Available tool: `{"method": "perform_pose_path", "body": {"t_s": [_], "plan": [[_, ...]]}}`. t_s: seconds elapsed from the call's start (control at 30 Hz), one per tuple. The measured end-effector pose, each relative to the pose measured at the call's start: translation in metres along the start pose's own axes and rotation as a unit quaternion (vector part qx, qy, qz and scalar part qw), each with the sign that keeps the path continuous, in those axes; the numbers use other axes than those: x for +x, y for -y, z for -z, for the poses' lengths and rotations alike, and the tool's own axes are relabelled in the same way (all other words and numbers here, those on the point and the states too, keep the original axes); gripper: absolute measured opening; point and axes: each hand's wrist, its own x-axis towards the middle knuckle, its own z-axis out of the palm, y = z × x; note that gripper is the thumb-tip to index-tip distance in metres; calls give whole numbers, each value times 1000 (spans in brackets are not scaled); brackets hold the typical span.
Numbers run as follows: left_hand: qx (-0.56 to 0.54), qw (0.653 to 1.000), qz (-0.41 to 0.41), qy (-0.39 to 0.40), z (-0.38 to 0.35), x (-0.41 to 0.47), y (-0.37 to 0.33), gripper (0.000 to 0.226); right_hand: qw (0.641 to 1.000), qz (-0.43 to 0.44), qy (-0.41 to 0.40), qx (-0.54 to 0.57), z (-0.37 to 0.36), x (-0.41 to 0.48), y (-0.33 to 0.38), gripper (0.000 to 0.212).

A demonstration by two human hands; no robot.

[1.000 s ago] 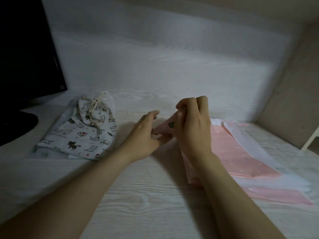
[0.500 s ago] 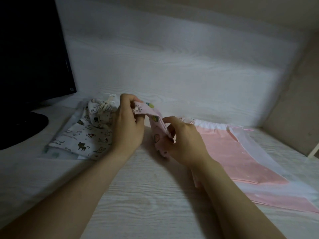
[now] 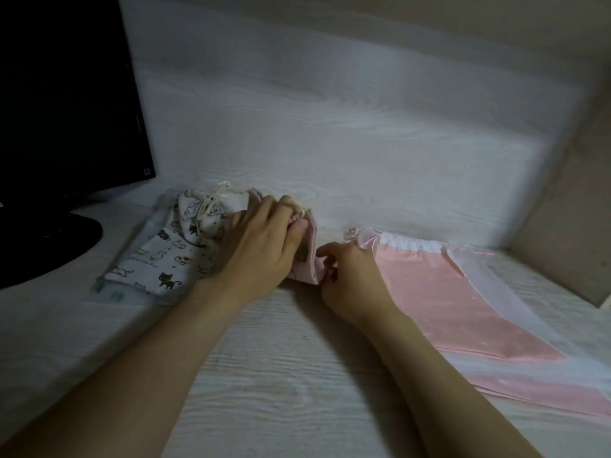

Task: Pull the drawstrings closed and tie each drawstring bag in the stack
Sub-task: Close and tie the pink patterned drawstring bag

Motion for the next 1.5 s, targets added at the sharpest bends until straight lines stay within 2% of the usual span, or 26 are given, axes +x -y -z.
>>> {"method": "perform_pose_path", "body": {"t_s": [0.1, 0.17, 0.3, 0.43, 0.5, 0.6, 0.63, 0.77, 0.83, 0.93, 1.03, 1.17, 1.33, 1.43, 1.5], "plan": [[19, 999, -14, 44, -1, -3, -2, 25, 999, 14, 3, 33, 0, 1, 2, 58], [5, 998, -16, 63, 1, -4, -4, 16, 999, -15, -35, 25, 2, 0, -1, 60], [6, 995, -32, 93, 1, -6, -3, 24, 979, -25, -125, 156, 16, -6, 12, 31], [34, 992, -41, 116, -2, -3, 2, 50, 980, 7, -57, 189, 18, -12, 24, 24], [42, 992, -53, 108, 1, -2, 3, 41, 984, 27, -33, 171, 14, -11, 22, 19], [83, 991, -61, 90, 7, -3, 4, 13, 991, 26, -19, 126, 14, -7, 14, 16], [95, 989, -51, 97, 8, -4, 4, 11, 993, 21, -10, 116, 15, -7, 14, 14], [79, 978, -8, 193, 18, -6, -5, 16, 991, -15, 98, 92, 18, -11, 14, 8], [78, 964, 14, 253, 23, -6, -10, 19, 987, -2, 133, 90, 17, -14, 16, 20], [80, 954, 8, 288, 25, -6, -13, 30, 985, 25, 144, 87, 16, -14, 13, 33], [50, 956, 15, 287, 26, -6, -10, 35, 991, 30, 118, 62, 13, -9, 2, 22], [39, 953, 12, 300, 19, -8, -6, 50, 998, -19, 62, 3, 9, -7, -12, 29], [-21, 933, 55, 354, 8, -13, 1, 75, 998, -14, 66, -7, 9, -6, -16, 34], [-17, 939, 48, 339, 4, -12, 6, 61, 999, -33, 17, 1, 9, -4, -18, 35], [33, 964, 27, 263, 2, -10, 8, 46, 998, -56, -32, 3, 10, -2, -20, 34]]}}
